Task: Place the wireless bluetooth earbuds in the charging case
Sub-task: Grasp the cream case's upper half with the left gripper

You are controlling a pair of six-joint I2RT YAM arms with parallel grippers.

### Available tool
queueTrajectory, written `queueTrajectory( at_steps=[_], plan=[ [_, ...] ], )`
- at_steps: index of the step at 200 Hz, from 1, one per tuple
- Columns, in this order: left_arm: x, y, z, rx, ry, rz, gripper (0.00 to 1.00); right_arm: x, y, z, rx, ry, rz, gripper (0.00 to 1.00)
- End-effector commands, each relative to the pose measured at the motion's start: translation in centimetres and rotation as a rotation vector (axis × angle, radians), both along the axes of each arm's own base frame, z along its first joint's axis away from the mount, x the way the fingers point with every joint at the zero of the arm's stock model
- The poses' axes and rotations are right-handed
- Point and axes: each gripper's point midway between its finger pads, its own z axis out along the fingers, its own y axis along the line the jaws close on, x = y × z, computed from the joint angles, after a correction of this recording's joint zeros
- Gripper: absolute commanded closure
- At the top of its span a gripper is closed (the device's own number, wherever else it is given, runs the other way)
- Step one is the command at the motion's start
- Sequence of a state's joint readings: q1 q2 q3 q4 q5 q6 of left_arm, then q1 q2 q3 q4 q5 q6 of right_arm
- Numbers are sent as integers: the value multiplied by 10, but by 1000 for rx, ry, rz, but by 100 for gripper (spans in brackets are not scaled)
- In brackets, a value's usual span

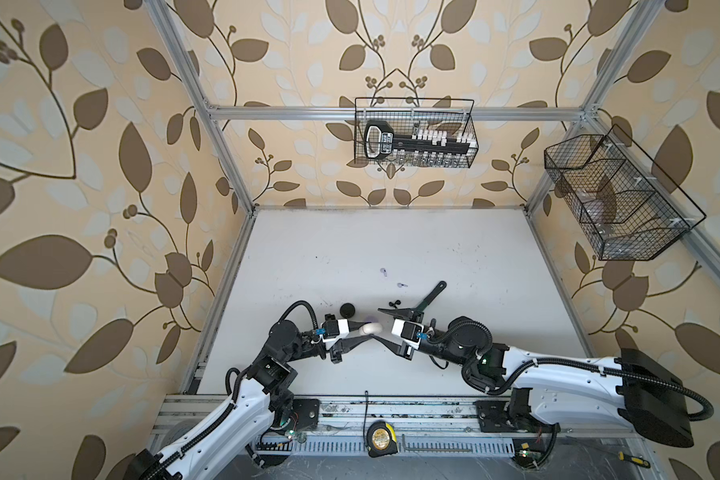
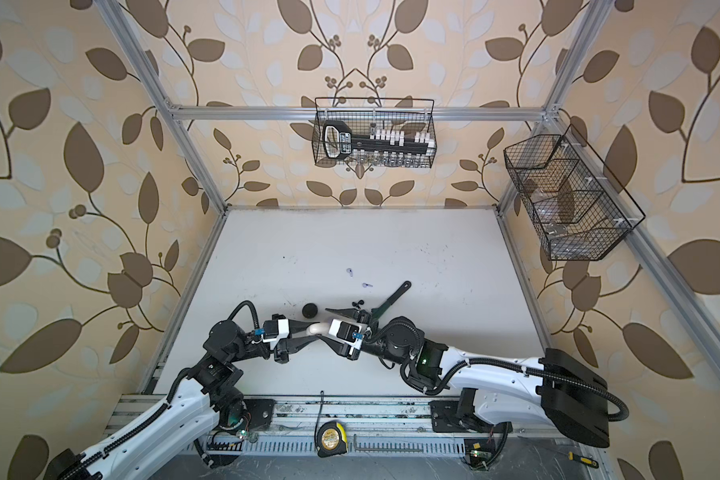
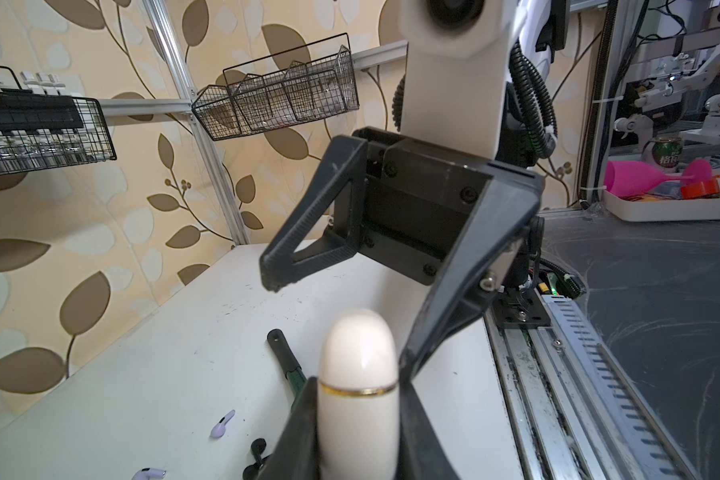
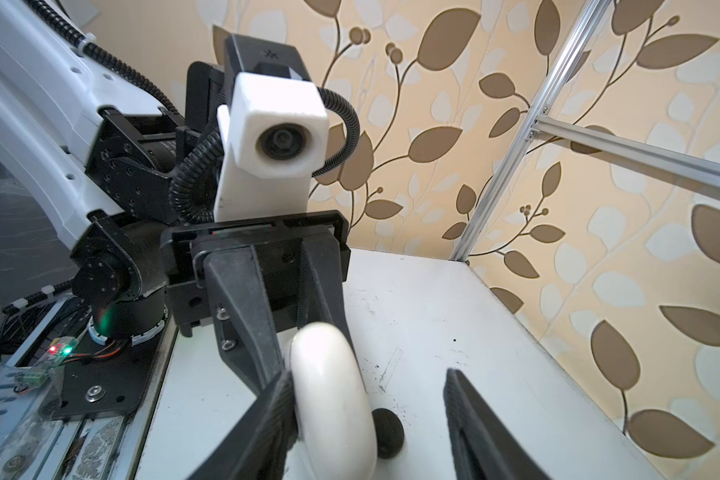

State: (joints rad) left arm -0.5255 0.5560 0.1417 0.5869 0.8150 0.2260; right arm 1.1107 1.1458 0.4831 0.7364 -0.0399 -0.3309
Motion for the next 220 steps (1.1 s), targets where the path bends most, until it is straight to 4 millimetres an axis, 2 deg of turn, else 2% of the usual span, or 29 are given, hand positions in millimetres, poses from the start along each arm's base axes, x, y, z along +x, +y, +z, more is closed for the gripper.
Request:
queueTrajectory(
  at_steps=[1, 29, 70, 172, 186, 201, 220],
  plan=[
    [-19, -5, 2, 4, -53, -90, 100, 15, -10, 22, 72, -22, -88, 47],
    [-18, -5, 2, 7, -51, -89, 100, 20, -14, 24, 85, -13, -104, 57],
    [-19, -6, 1, 11, -47, -92, 100, 21, -15, 25, 95, -1, -104, 62],
    [-16, -5, 3, 8, -32, -70, 100, 23, -19, 29, 116, 13, -109, 63],
    [-12, -5, 4, 8, -20, -48, 100, 14, -19, 26, 104, -2, -68, 59],
    [-11, -4, 6, 1, -17, -38, 100, -4, -17, 19, 84, -36, 25, 51],
    [-15, -3, 7, -6, -27, -48, 100, -20, -13, 9, 39, -56, 122, 50]
  ],
)
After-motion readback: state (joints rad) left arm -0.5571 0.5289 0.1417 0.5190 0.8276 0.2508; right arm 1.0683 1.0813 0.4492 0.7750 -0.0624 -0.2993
